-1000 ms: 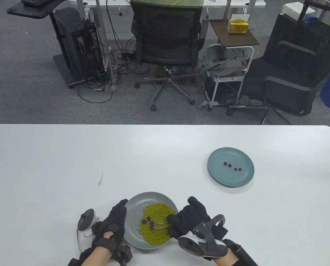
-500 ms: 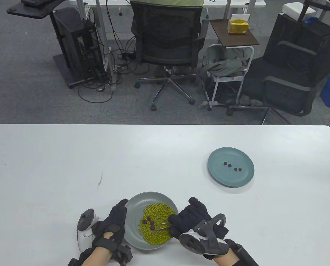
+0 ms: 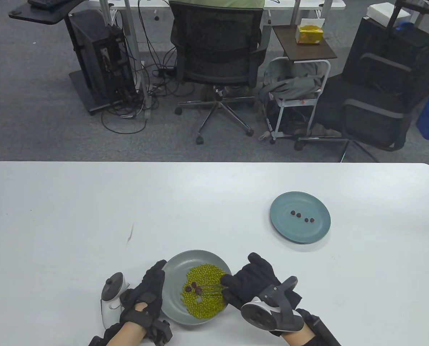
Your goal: Pick cranberries with tweezers into plate
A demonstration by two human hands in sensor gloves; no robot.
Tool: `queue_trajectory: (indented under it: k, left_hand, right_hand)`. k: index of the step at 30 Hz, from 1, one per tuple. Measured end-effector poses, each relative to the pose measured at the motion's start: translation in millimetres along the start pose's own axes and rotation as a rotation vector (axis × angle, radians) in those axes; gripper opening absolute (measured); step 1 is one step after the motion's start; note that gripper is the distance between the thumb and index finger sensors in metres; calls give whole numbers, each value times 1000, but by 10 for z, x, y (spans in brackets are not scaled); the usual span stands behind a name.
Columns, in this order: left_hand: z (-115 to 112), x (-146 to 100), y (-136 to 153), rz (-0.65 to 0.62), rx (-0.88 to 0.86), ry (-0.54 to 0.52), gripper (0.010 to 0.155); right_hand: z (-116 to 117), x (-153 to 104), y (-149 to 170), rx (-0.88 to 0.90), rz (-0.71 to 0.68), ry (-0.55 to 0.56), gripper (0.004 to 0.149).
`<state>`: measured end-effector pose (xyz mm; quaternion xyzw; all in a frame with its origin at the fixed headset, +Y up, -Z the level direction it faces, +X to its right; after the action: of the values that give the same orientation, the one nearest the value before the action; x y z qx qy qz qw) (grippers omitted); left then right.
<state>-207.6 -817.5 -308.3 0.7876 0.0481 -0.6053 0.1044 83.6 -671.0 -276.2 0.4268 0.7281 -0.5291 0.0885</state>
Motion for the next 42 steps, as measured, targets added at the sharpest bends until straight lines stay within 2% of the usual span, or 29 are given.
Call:
queue_trajectory:
  k: [3, 7, 9, 12, 17, 26, 31, 37, 42]
  left_hand:
    - [0, -3, 4, 1, 4, -1, 59]
    - [24, 6, -23, -12, -4, -6, 59]
    - [38, 8, -32, -19, -4, -17, 59]
    - [33, 5, -31, -18, 0, -13, 59]
    - [4, 5, -21, -11, -6, 5, 59]
    - [-17, 1, -12, -6, -9, 17, 59]
    - [-26, -3, -17, -4, -14, 18, 59]
    - [-27, -1, -19, -7, -14, 18, 59]
    - [-8, 3, -32, -14, -13, 8, 59]
  right_hand:
    - [-134, -1, 272, -85, 98, 15, 45]
    - [-91, -80, 982, -130, 393, -123, 45]
    - [1, -188, 1453, -172, 549, -175, 45]
    - [170, -342, 1974, -219, 737, -248, 45]
    - [483, -425, 2387, -272, 851, -371, 45]
    - [867, -332, 2504, -319, 868, -484, 45]
    - [904, -330, 2526, -309, 917, -497, 47]
    - [762, -303, 2482, -293, 912, -415, 47]
    - [449, -309, 2253, -76, 885, -214, 43]
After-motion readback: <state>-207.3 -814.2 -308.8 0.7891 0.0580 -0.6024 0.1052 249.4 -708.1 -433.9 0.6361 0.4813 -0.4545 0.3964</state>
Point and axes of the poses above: the tracker on the back of each hand, its own y axis roughly to the little-finger side, its own x axis roughly from the wrist to the fingertips, z = x × y, the point moved 2 cm from there along x, roughly from the wrist to the fingertips, and after that the axes turned 10 degrees about -z, right-handed, at the moved point
